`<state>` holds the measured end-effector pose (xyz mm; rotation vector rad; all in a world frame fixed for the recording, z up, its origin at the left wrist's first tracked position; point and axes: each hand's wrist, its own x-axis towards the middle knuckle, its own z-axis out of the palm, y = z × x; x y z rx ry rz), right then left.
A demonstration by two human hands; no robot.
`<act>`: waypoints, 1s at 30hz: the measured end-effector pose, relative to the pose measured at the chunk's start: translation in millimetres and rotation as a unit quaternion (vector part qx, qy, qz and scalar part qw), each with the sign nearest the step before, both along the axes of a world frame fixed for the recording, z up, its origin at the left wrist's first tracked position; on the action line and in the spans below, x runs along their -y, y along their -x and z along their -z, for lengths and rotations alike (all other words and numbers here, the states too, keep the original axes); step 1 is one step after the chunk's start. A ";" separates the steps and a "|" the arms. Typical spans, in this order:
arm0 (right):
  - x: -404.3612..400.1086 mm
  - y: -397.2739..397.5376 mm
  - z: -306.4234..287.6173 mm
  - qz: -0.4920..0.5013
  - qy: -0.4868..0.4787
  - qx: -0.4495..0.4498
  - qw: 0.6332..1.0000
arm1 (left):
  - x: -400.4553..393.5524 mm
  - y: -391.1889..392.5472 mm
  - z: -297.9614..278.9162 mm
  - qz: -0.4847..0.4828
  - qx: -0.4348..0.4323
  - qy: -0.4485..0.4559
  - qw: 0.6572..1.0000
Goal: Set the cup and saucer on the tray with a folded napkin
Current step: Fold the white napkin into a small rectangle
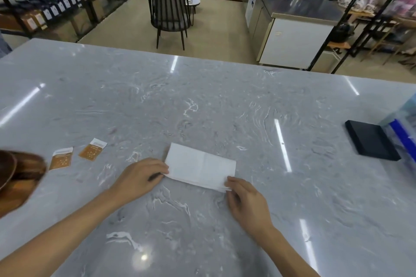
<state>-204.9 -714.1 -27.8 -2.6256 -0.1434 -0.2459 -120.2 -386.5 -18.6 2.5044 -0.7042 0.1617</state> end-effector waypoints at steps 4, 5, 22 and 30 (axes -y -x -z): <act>1.3 1.0 4.5 -0.001 -0.009 0.009 1.000 | 0.1 1.9 2.0 -0.001 -0.001 0.017 1.000; 1.8 0.8 5.1 -0.002 -0.012 0.011 1.000 | 0.5 1.5 2.4 -0.008 -0.004 0.023 1.000; -10.9 -10.1 6.3 0.004 -0.008 0.069 0.998 | 20.5 -7.3 1.0 -0.048 0.041 0.009 0.998; -52.4 -85.7 18.8 -0.037 0.114 -0.045 0.992 | 103.1 -41.6 22.0 -0.076 -0.065 -0.193 0.976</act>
